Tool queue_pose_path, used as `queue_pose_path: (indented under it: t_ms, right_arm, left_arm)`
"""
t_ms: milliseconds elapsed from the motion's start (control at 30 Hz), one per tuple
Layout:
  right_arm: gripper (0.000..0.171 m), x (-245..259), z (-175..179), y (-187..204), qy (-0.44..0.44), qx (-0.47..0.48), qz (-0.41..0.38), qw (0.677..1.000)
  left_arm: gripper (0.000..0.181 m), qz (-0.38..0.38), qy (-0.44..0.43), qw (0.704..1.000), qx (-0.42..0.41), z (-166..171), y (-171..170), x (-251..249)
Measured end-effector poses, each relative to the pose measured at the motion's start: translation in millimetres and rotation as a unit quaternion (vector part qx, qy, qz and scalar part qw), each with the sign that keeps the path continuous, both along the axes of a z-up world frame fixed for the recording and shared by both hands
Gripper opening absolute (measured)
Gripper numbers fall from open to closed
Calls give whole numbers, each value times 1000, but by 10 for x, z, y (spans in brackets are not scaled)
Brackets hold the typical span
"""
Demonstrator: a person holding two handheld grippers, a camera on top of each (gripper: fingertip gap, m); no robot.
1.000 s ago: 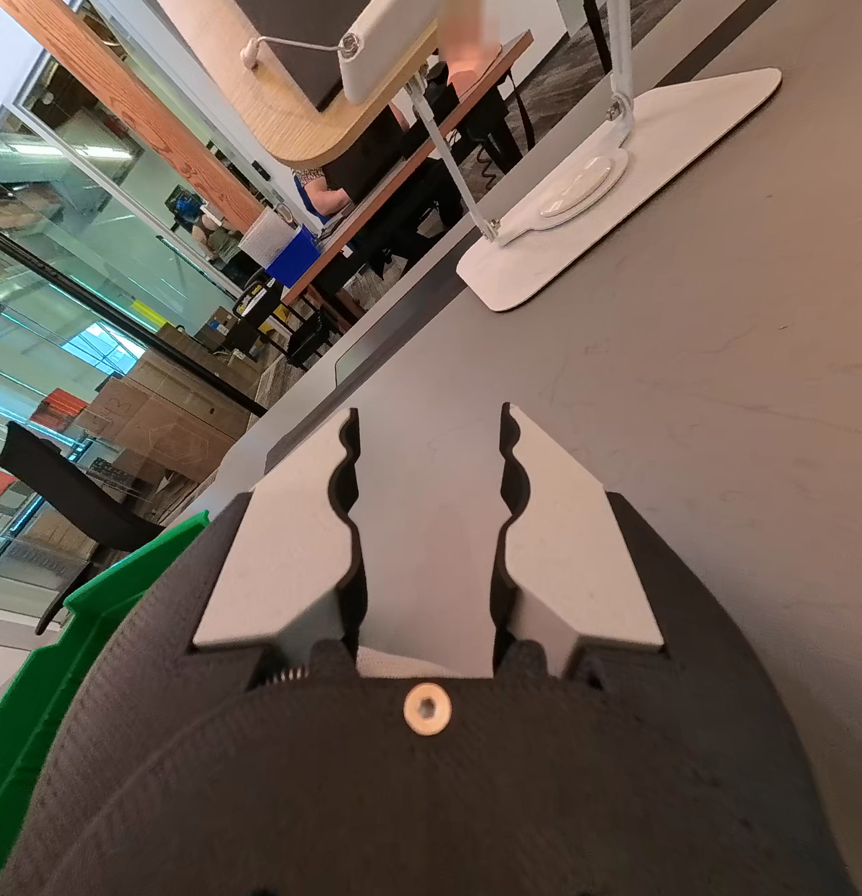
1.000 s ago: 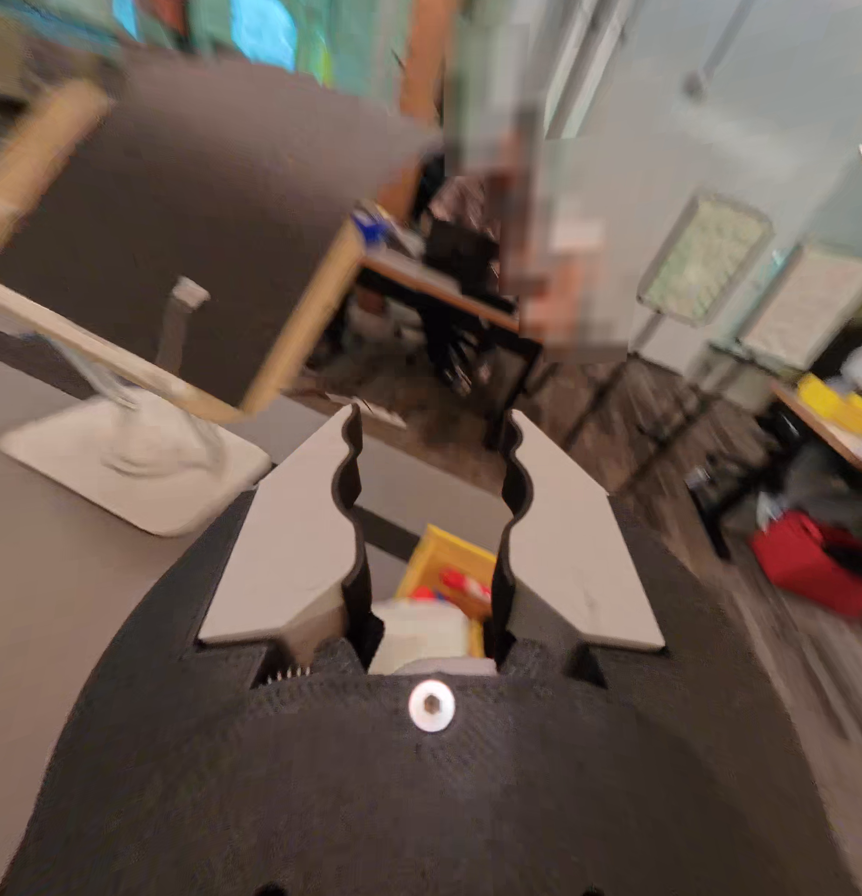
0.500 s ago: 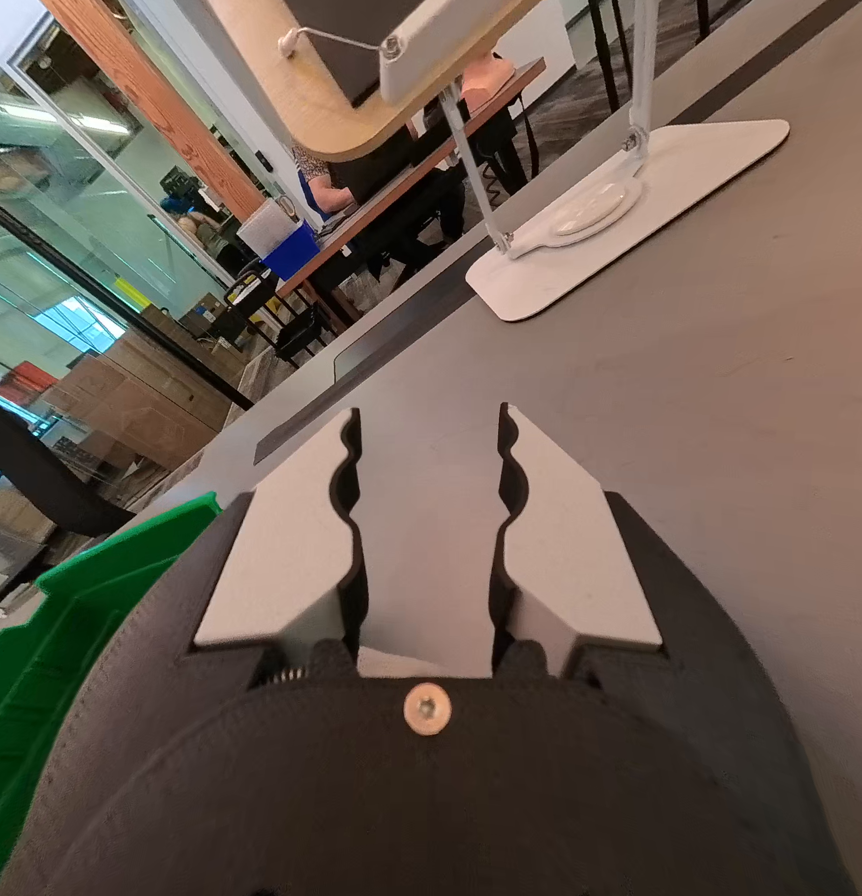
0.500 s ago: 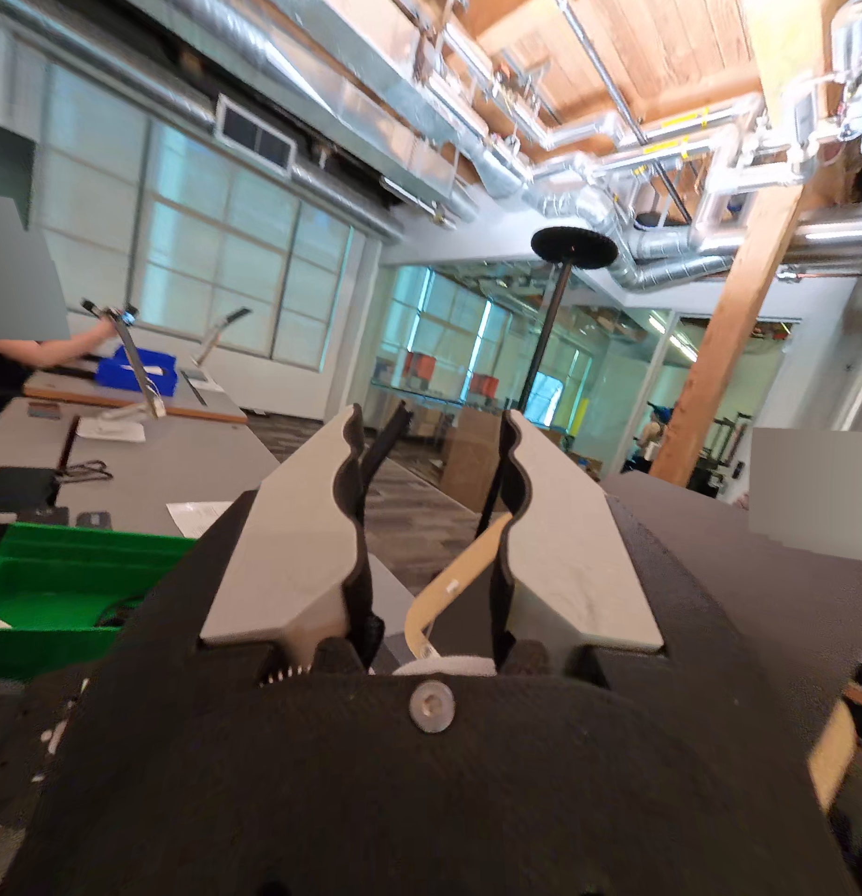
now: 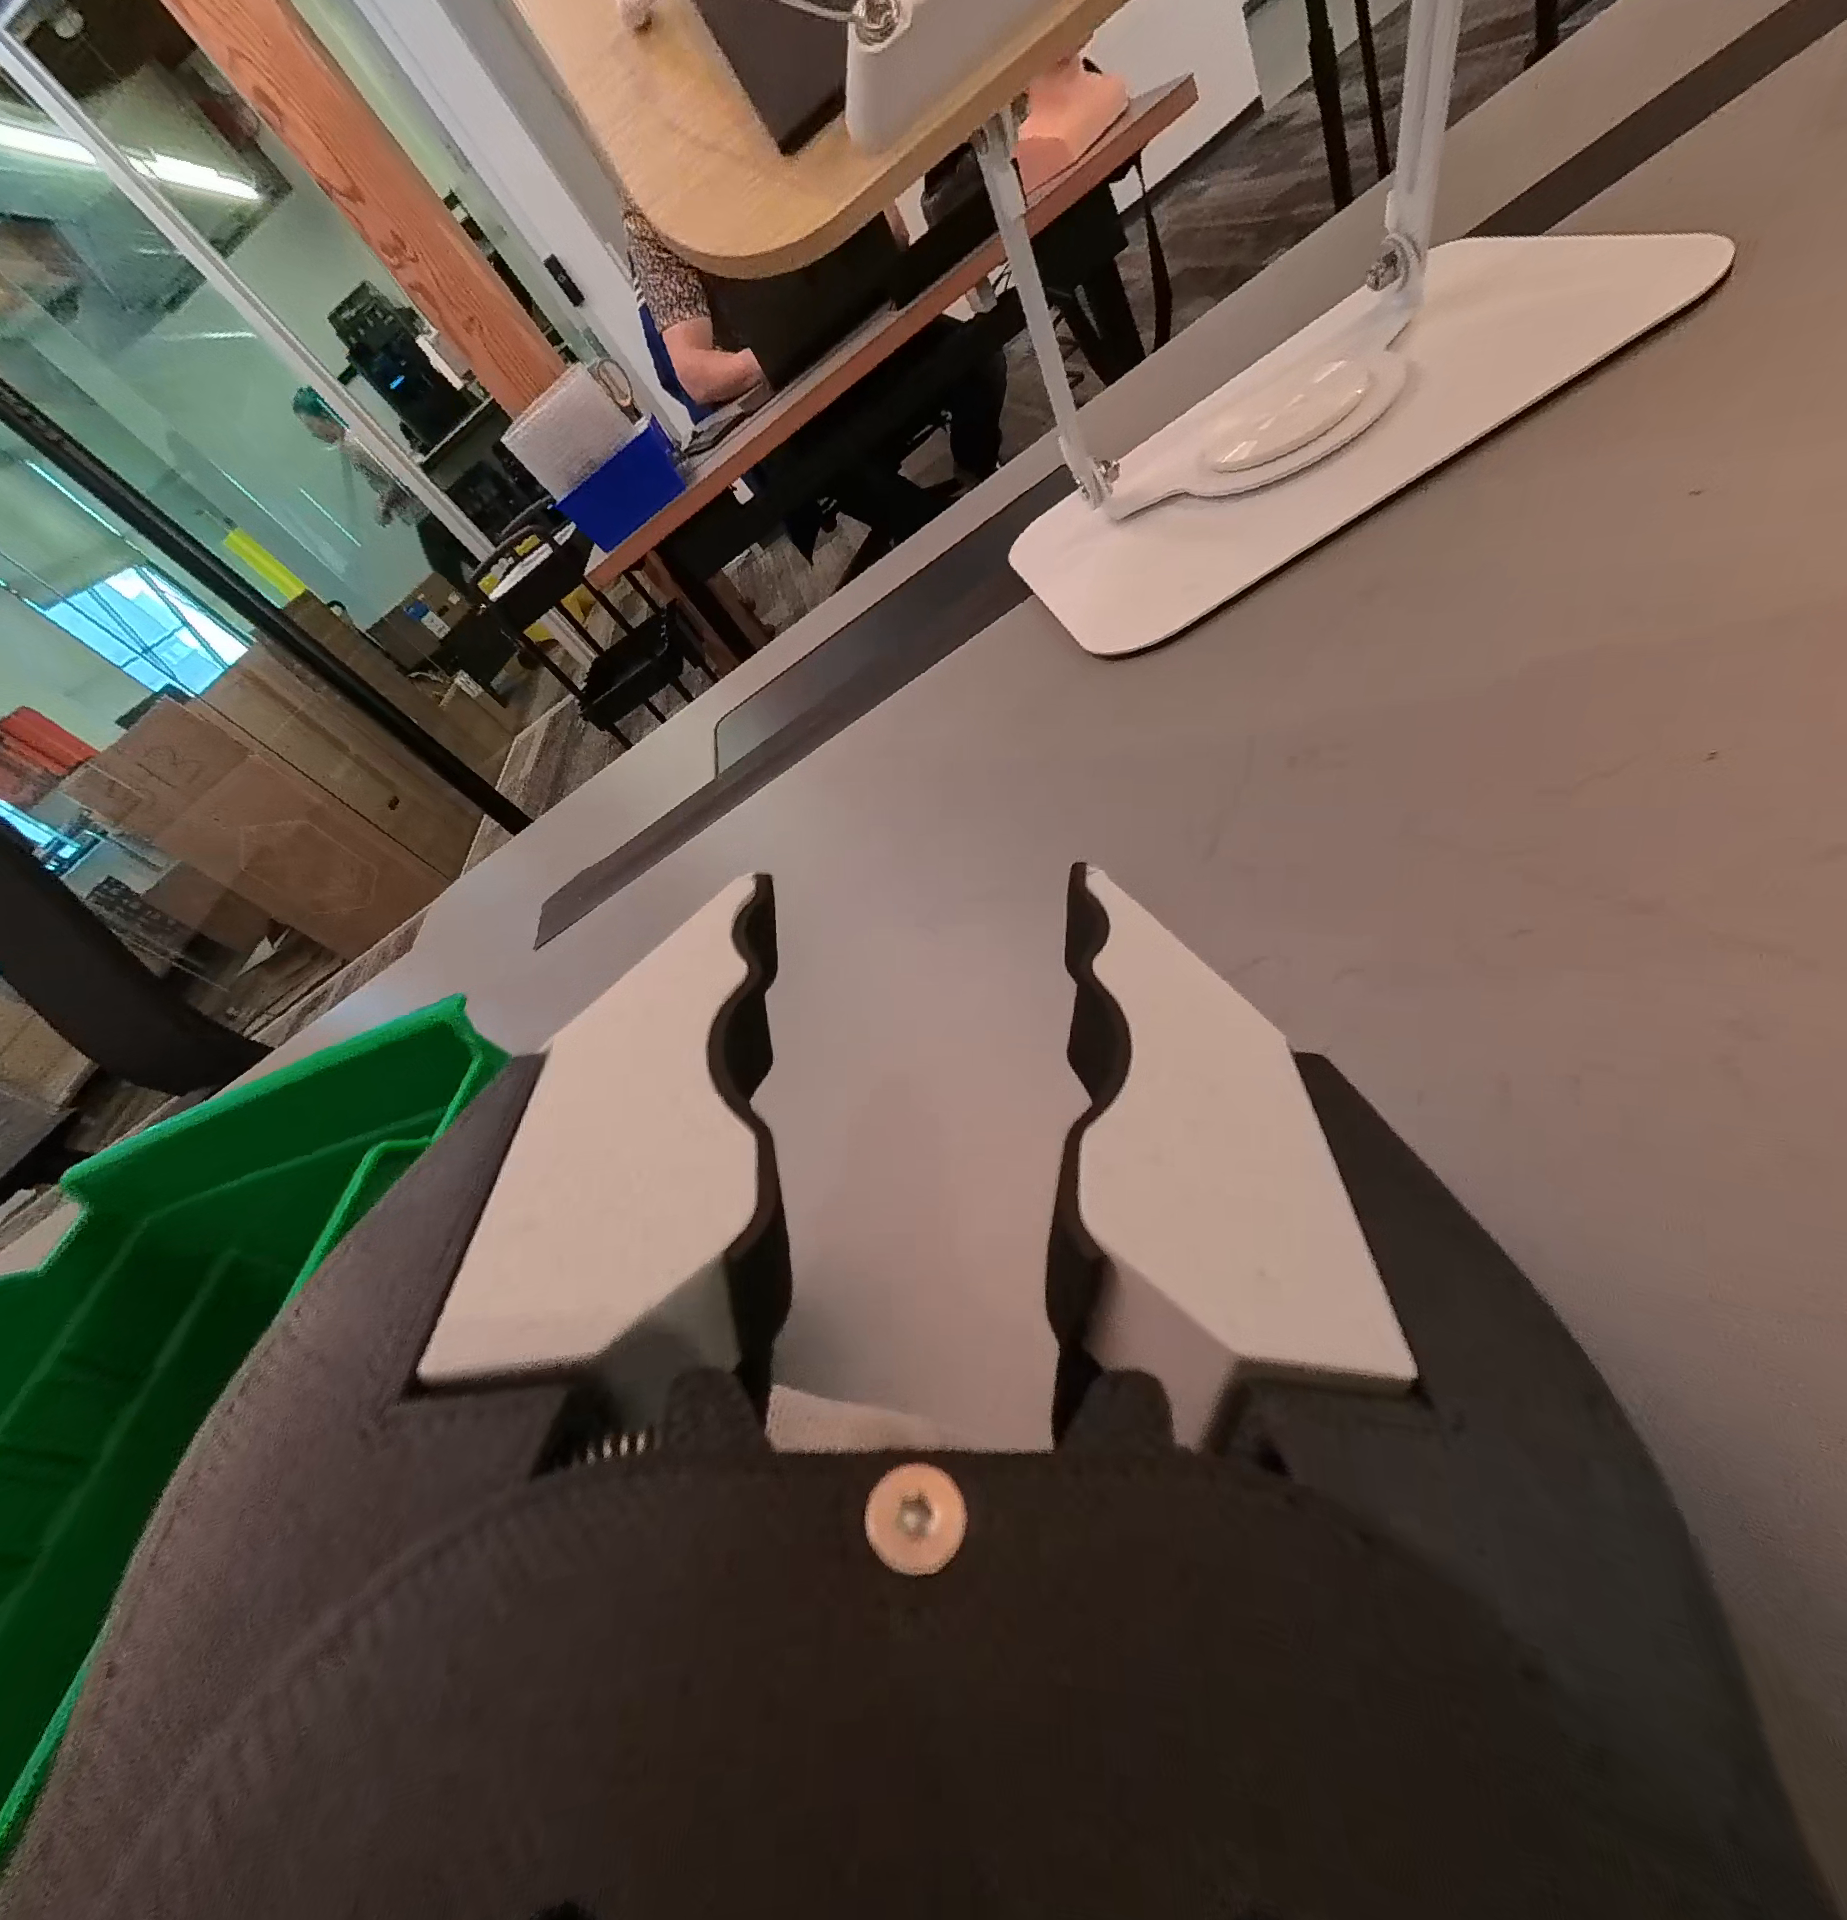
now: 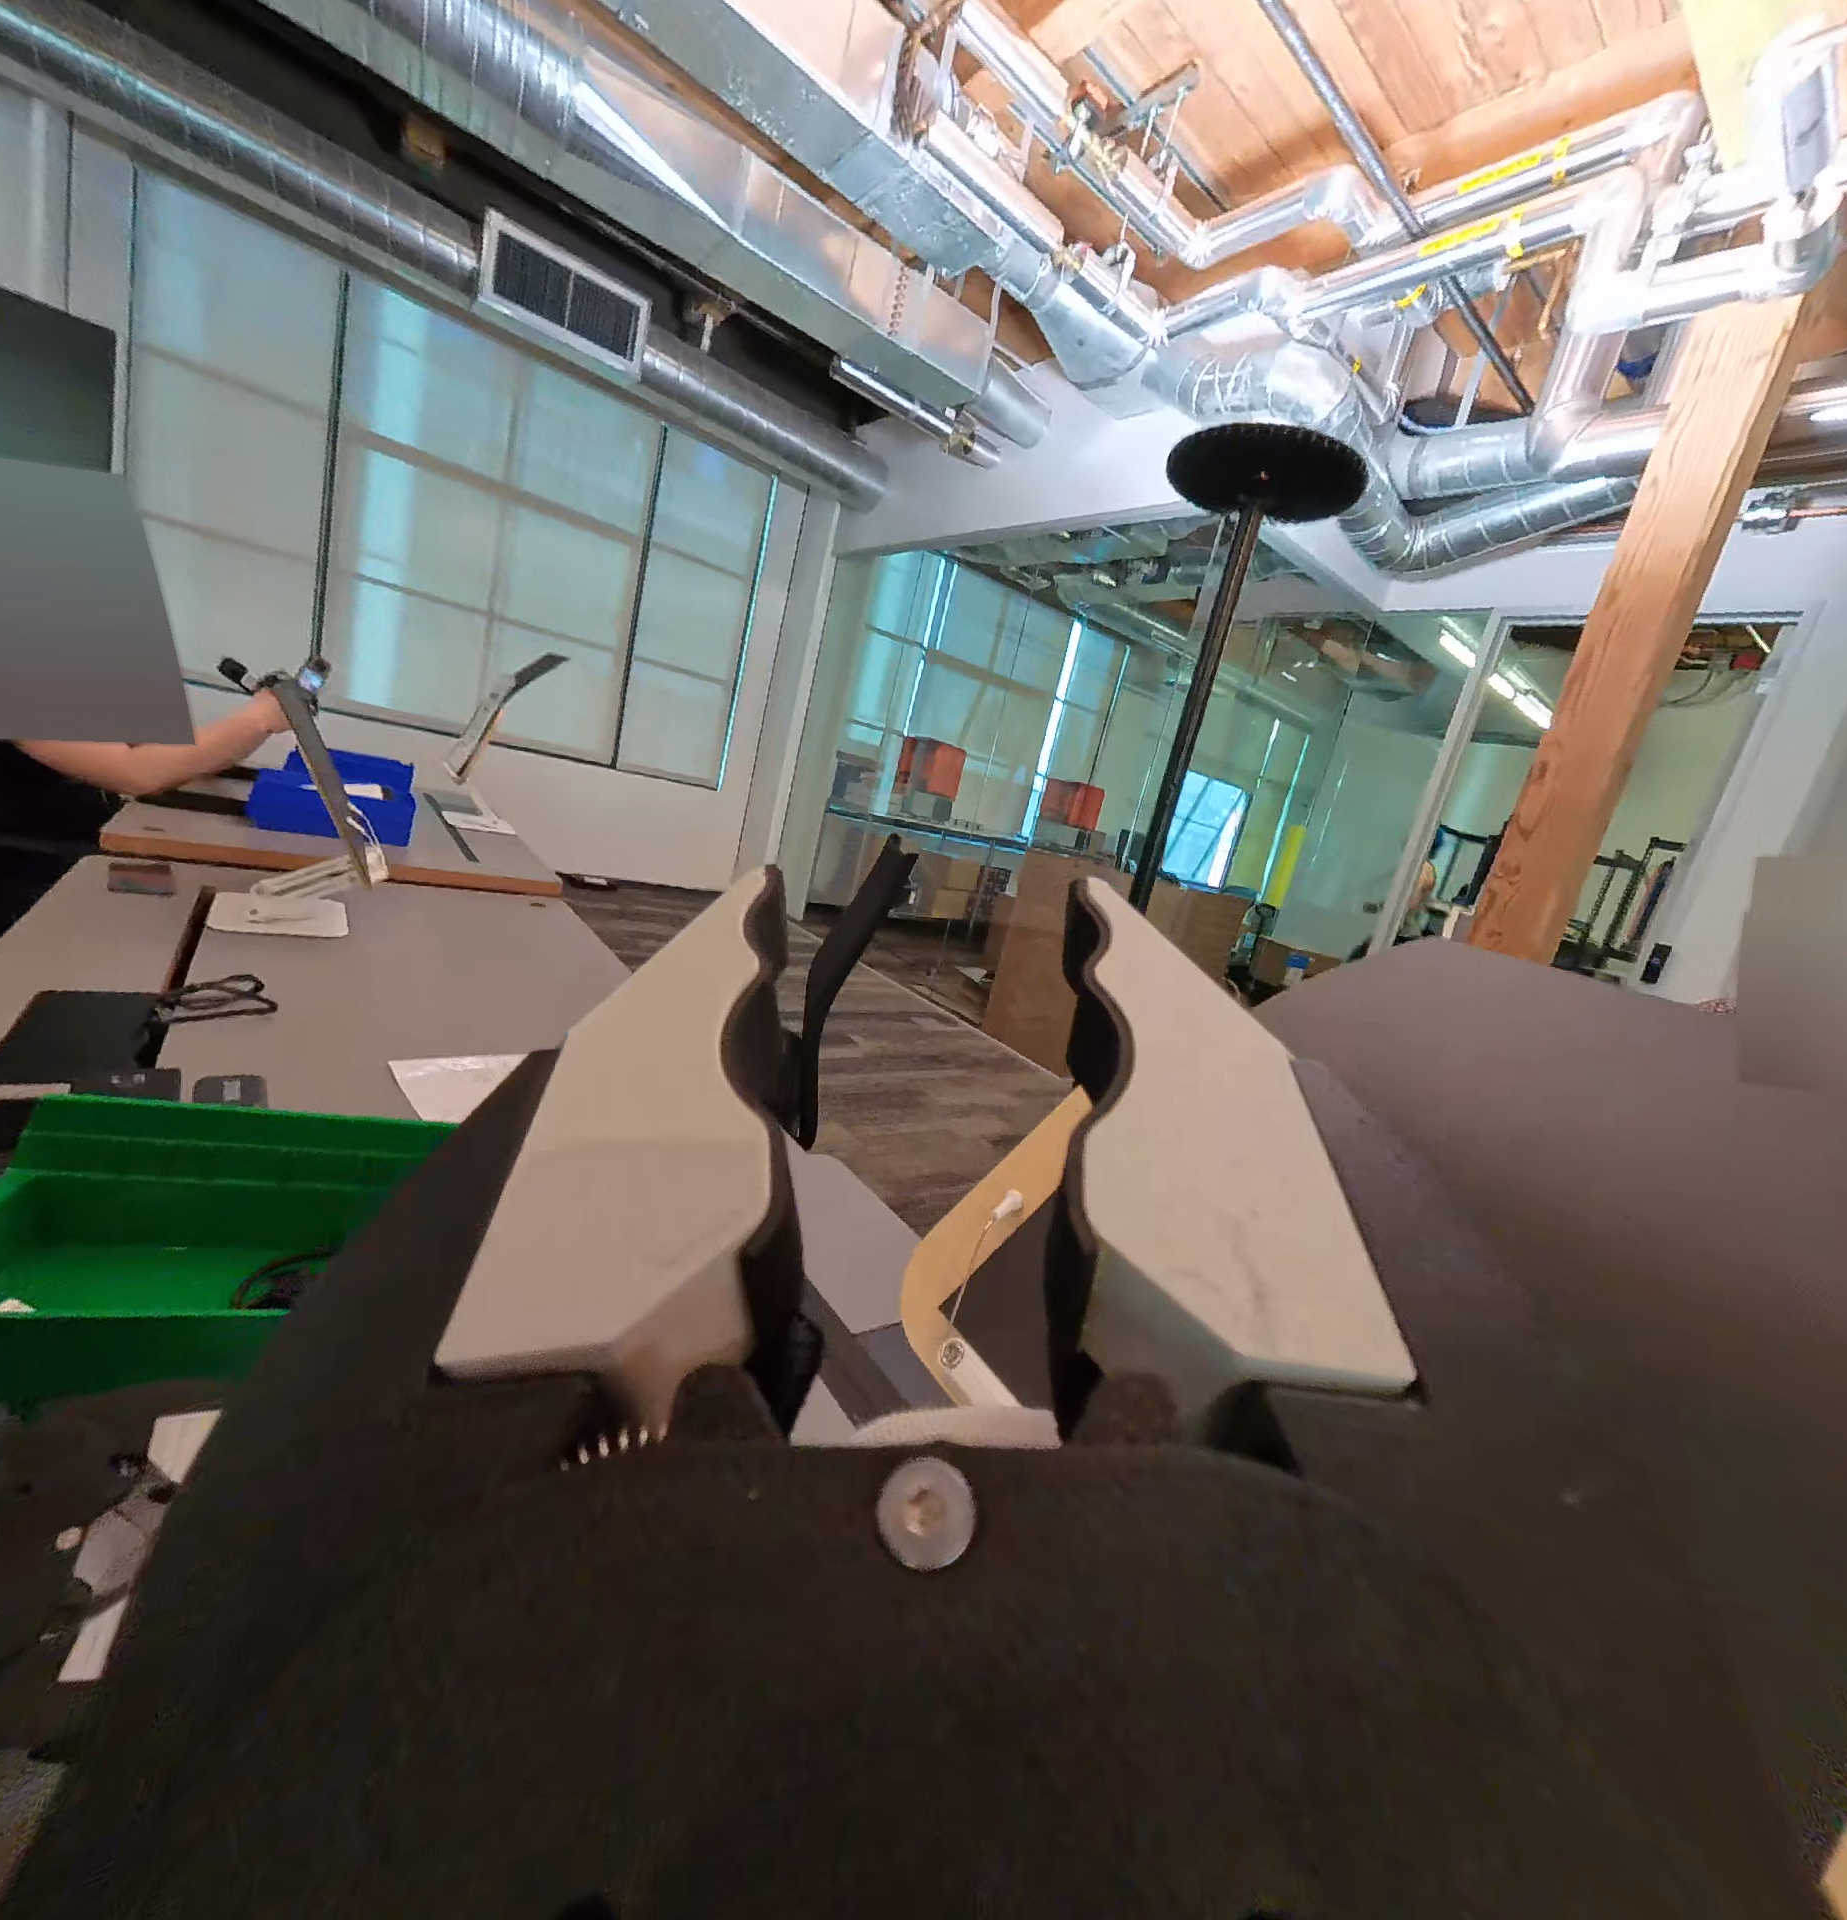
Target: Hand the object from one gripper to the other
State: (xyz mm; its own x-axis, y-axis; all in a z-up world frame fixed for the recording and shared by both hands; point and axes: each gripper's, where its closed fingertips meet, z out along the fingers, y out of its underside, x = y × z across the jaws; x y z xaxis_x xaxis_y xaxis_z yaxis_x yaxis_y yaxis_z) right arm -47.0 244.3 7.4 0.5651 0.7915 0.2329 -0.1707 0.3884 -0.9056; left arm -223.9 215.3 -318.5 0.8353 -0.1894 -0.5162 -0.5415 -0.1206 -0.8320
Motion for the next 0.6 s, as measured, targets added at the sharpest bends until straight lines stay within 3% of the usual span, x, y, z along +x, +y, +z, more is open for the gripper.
queue_pose_path:
  t_ms: [267, 600]
  right_arm:
    - [51, -363, -250, -70, -37, -15, 13, 999]
    - [51, -944, -908, 122, -118, -40, 25, 992]
  left_arm:
    - [54, 19, -17, 1000, -12, -31, -128, -87]
    - [53, -14, -47, 999, -8, 21, -176, 9]
